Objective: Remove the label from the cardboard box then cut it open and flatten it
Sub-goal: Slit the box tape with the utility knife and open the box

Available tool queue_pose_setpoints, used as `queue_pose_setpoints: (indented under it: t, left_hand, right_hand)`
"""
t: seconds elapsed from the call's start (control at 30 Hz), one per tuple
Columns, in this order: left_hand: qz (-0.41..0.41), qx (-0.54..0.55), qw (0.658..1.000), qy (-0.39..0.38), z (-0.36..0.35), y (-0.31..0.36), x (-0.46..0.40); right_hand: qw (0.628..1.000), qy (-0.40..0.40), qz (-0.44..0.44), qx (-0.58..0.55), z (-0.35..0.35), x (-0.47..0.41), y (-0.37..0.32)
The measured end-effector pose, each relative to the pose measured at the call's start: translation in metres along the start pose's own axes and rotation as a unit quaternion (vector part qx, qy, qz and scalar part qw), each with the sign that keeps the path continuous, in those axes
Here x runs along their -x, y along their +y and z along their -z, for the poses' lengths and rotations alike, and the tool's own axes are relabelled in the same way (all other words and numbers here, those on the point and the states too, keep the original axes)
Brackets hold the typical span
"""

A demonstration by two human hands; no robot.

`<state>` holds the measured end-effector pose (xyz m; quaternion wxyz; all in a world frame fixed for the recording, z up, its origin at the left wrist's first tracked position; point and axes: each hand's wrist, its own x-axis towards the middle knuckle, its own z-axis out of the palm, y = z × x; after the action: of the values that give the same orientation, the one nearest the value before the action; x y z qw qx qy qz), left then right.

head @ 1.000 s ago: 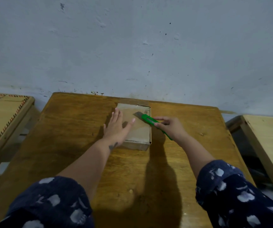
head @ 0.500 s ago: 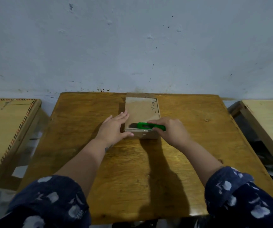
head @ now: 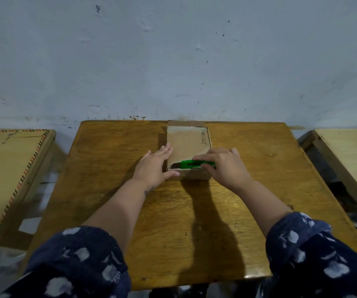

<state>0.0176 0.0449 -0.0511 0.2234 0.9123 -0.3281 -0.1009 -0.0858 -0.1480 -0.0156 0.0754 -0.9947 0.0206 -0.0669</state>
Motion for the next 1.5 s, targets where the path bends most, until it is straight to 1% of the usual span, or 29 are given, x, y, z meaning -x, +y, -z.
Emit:
queue_pose_setpoints:
  t: [0.1, 0.2, 0.37, 0.63, 0.83, 1.03, 1.23, 1.4, 1.5]
  left_hand:
    - [-0.001, -0.006, 1.000, 0.004, -0.003, 0.001, 0.000]
    - [0.008, 0.001, 1.000, 0.008, -0.006, 0.001, -0.001]
    - [0.006, -0.009, 1.000, 0.006, -0.007, -0.004, -0.003]
    - [0.002, -0.016, 1.000, 0.009, -0.009, -0.005, -0.003]
    - [0.001, -0.026, 1.000, 0.012, -0.010, -0.003, -0.003]
    - [0.009, -0.031, 0.999, 0.005, -0.009, -0.003, -0.003]
    - [0.014, -0.028, 1.000, -0.001, -0.010, -0.002, -0.003]
    - [0.007, -0.045, 0.999, -0.001, -0.008, -0.003, -0.003]
    - [0.003, -0.055, 0.998, -0.004, -0.008, -0.003, -0.004]
  right_hand:
    - [0.999, 0.028, 0.019, 0.021, 0.001, 0.001, -0.005]
    - [0.998, 0.048, 0.021, 0.019, 0.000, 0.004, -0.004]
    - [0.999, 0.043, 0.014, -0.003, -0.004, 0.009, 0.001]
    - [0.998, 0.052, -0.026, -0.019, 0.003, 0.021, 0.023]
    - [0.997, 0.057, -0.026, -0.050, 0.008, 0.011, 0.002]
    - [0.999, 0.041, -0.017, -0.031, -0.001, 0.007, -0.005]
    - [0.999, 0.052, -0.014, -0.011, -0.004, 0.010, -0.006]
    - [0.999, 0.049, 0.009, 0.019, 0.002, 0.013, 0.000]
    - [0.998, 0.048, 0.007, 0.032, 0.007, 0.017, 0.003]
